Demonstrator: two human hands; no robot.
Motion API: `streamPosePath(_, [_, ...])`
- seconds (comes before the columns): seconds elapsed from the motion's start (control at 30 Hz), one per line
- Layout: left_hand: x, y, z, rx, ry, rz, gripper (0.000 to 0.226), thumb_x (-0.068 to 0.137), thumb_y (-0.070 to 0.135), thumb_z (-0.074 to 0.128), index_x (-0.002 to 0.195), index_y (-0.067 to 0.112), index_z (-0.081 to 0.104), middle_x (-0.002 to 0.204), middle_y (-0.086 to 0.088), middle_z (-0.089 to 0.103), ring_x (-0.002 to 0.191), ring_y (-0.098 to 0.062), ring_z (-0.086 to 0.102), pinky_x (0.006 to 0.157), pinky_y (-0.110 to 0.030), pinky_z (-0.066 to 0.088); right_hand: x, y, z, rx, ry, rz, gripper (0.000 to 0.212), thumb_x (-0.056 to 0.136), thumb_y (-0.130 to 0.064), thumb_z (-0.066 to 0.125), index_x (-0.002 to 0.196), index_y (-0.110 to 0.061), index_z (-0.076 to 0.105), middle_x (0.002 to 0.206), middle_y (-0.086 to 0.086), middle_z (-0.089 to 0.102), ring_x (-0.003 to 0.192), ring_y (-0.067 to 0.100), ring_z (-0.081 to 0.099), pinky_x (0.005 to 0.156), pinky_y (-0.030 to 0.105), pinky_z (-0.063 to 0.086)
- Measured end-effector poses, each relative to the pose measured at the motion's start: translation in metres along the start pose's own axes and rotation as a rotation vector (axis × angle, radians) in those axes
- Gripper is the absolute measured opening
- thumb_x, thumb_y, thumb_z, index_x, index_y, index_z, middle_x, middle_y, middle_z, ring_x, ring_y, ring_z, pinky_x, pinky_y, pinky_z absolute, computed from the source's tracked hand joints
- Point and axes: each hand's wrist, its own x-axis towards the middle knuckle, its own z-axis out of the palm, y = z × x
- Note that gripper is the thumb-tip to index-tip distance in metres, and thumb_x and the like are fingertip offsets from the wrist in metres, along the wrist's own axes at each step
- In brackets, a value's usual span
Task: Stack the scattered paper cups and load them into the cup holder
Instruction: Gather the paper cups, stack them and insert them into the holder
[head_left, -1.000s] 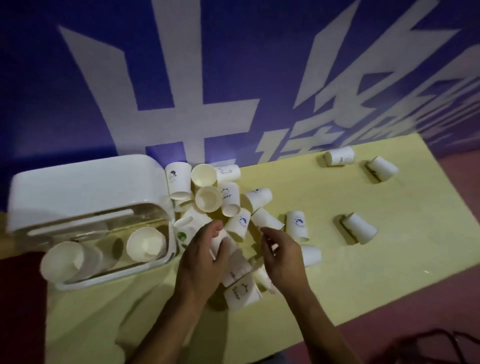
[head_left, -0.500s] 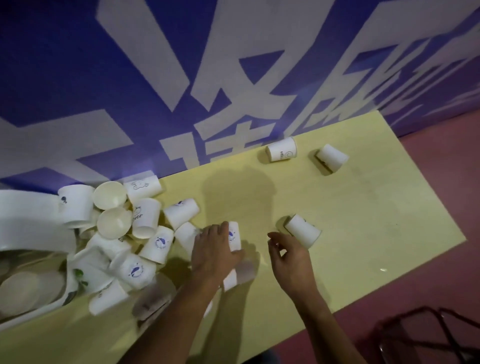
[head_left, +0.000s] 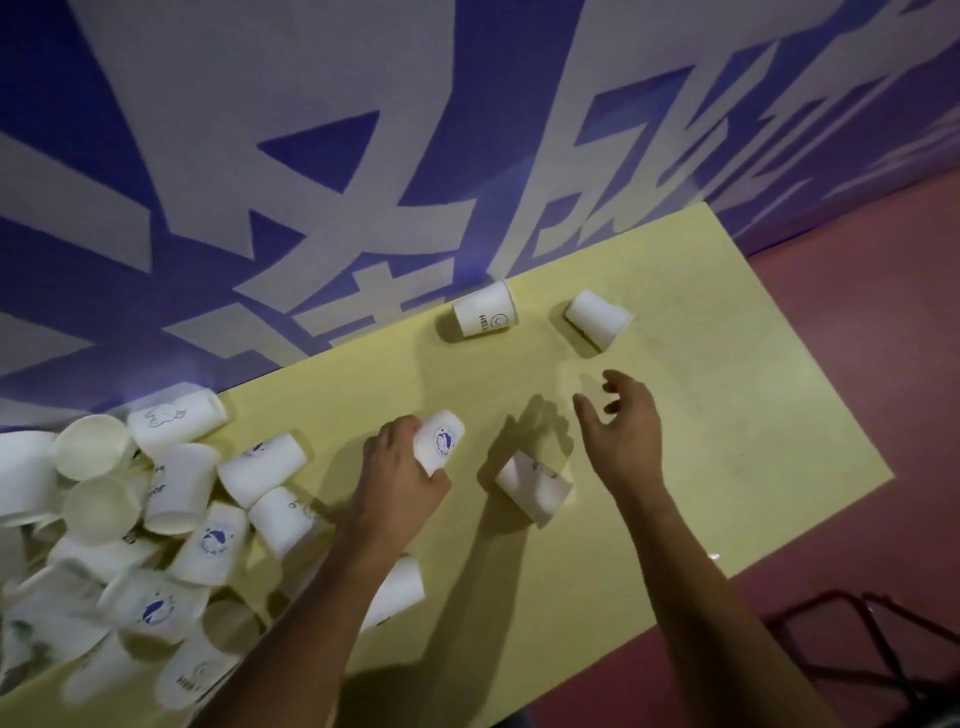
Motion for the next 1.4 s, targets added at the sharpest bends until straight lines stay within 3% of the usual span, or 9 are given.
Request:
streamPosePath(0.13, [0.018, 0.034, 0.001, -0.035, 0.069, 0.116, 0.064, 0.070, 0.014, 0.081, 0.130, 0.012, 0.060, 0.130, -0.007, 0.052, 0.113, -0.033, 0.051, 0.091, -0.043, 0.051, 0.070, 0.010, -0.002, -0.090, -0.027, 0.007, 0.087, 0.079, -0.034, 0.085, 0.149, -0.003, 0.041, 0.142, 0.020, 0.049, 0.131, 0.037, 0.046, 0.105, 0.041, 0.039])
streamPosePath(0.3, [0.044, 0.074, 0.002, -0.077, 0.014, 0.054, 0.071, 0.077, 0.028, 0.080, 0.137, 0.019, 0.043, 0.130, -0.003, 0.049, 0.118, -0.021, 0.049, 0.095, -0.039, 0.053, 0.125, 0.021, 0.005, -0.274, -0.161, 0.027, 0.110, 0.072, -0.044, 0.089, 0.158, -0.015, 0.026, 0.158, 0.008, 0.035, 0.137, 0.037, 0.038, 0.105, 0.052, 0.040])
streamPosePath(0.4, [0.051, 0.084, 0.002, -0.086, -0.011, 0.028, 0.069, 0.079, 0.036, 0.081, 0.133, 0.020, 0.041, 0.128, -0.001, 0.051, 0.112, -0.015, 0.049, 0.094, -0.033, 0.052, 0.138, 0.026, 0.011, -0.314, -0.212, 0.034, 0.100, 0.073, -0.041, 0.088, 0.153, -0.019, 0.032, 0.152, 0.004, 0.042, 0.132, 0.035, 0.042, 0.100, 0.051, 0.044])
streamPosePath(0.57, [0.053, 0.079, 0.004, -0.113, 0.024, 0.083, 0.070, 0.078, 0.043, 0.083, 0.135, 0.020, 0.051, 0.131, 0.001, 0.059, 0.116, -0.015, 0.055, 0.087, -0.022, 0.042, 0.135, 0.030, 0.018, -0.204, -0.140, 0.038, 0.061, 0.074, -0.023, 0.076, 0.128, -0.015, 0.047, 0.116, 0.009, 0.059, 0.102, 0.036, 0.059, 0.079, 0.048, 0.055])
streamPosePath(0.73, [0.054, 0.072, -0.003, -0.159, 0.059, 0.127, 0.073, 0.075, 0.047, 0.086, 0.137, 0.022, 0.057, 0.131, 0.004, 0.056, 0.113, -0.014, 0.057, 0.086, -0.021, 0.042, 0.102, 0.014, 0.012, -0.035, -0.043, -0.063, 0.069, 0.078, -0.026, 0.080, 0.135, -0.007, 0.046, 0.122, 0.012, 0.053, 0.105, 0.031, 0.056, 0.077, 0.043, 0.053])
streamPosePath(1.0, [0.027, 0.047, -0.037, -0.226, 0.038, 0.059, 0.084, 0.075, 0.060, 0.081, 0.144, 0.028, 0.045, 0.141, 0.008, 0.052, 0.122, -0.007, 0.045, 0.094, -0.021, 0.039, 0.014, -0.043, -0.002, 0.107, -0.027, -0.145, 0.081, 0.075, -0.059, 0.082, 0.139, -0.024, 0.046, 0.123, -0.011, 0.046, 0.105, 0.015, 0.056, 0.074, 0.038, 0.059])
streamPosePath(1.1, [0.003, 0.024, -0.054, -0.275, 0.119, 0.054, 0.076, 0.073, 0.052, 0.086, 0.137, 0.025, 0.054, 0.134, 0.007, 0.058, 0.121, -0.008, 0.050, 0.095, -0.013, 0.034, -0.018, -0.067, 0.004, 0.120, -0.047, -0.243, 0.070, 0.077, -0.052, 0.084, 0.132, -0.025, 0.051, 0.113, -0.015, 0.046, 0.100, 0.010, 0.053, 0.072, 0.041, 0.058])
streamPosePath(1.23, [-0.032, -0.014, -0.081, -0.298, 0.205, 0.046, 0.069, 0.072, 0.046, 0.089, 0.131, 0.023, 0.061, 0.126, 0.008, 0.062, 0.116, -0.009, 0.054, 0.092, 0.004, 0.025, -0.065, -0.105, 0.019, 0.189, -0.097, -0.311, 0.069, 0.075, -0.045, 0.087, 0.132, -0.024, 0.055, 0.114, -0.014, 0.049, 0.103, 0.004, 0.054, 0.069, 0.024, 0.053])
streamPosePath(1.4, [-0.088, -0.073, -0.128, -0.363, 0.260, 0.065, 0.064, 0.079, 0.055, 0.080, 0.134, 0.028, 0.060, 0.133, 0.012, 0.060, 0.124, -0.005, 0.054, 0.101, -0.013, 0.038, -0.134, -0.157, 0.045, 0.275, -0.182, -0.364, 0.065, 0.069, -0.053, 0.084, 0.124, -0.033, 0.056, 0.118, -0.024, 0.051, 0.111, 0.007, 0.055, 0.073, 0.023, 0.051])
